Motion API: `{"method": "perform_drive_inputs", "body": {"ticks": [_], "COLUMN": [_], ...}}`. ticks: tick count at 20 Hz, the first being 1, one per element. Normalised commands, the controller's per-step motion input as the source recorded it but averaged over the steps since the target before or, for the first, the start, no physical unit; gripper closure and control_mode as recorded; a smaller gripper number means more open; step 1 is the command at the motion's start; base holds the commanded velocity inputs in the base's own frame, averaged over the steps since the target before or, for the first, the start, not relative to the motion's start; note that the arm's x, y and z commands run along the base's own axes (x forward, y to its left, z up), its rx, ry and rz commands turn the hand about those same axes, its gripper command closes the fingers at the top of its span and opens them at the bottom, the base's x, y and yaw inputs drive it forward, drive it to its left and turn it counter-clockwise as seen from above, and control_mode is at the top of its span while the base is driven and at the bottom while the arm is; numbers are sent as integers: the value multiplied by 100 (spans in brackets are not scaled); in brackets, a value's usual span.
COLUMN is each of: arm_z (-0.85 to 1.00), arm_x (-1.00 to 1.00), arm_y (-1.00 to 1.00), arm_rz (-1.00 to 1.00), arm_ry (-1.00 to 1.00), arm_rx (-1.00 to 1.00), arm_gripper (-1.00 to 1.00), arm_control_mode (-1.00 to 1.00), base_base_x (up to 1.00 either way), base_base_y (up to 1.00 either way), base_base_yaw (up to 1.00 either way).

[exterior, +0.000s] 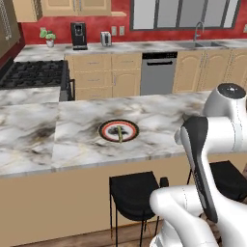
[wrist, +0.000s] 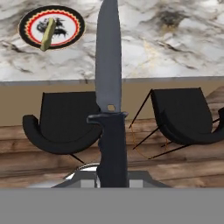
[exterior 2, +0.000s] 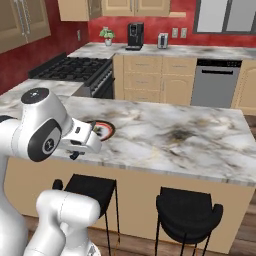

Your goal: Retrieve the butter from the fridge and place it on a plate on the dining table. Then retrieve the butter knife by the fridge and place it near the plate.

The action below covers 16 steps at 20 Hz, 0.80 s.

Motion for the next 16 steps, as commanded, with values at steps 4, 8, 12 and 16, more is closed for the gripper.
{"method": "perform_drive_inputs", "body": {"ticks": [4, 8, 12, 16], "arm_z": [0, 0, 0, 0], "arm_x": [0, 0, 5, 81], "arm_y": [0, 0, 0, 0], "arm_rz": [0, 0, 0, 0], "arm_ry": [0, 0, 0, 0], "arm_rx": [0, 0, 0, 0], "arm_gripper": [100, 100, 100, 100], "arm_control_mode": [100, 100, -100, -100], "base_base_x": [57, 22, 0, 0], "base_base_y": [0, 0, 0, 0], "base_base_yaw": [0, 0, 1, 0]}}
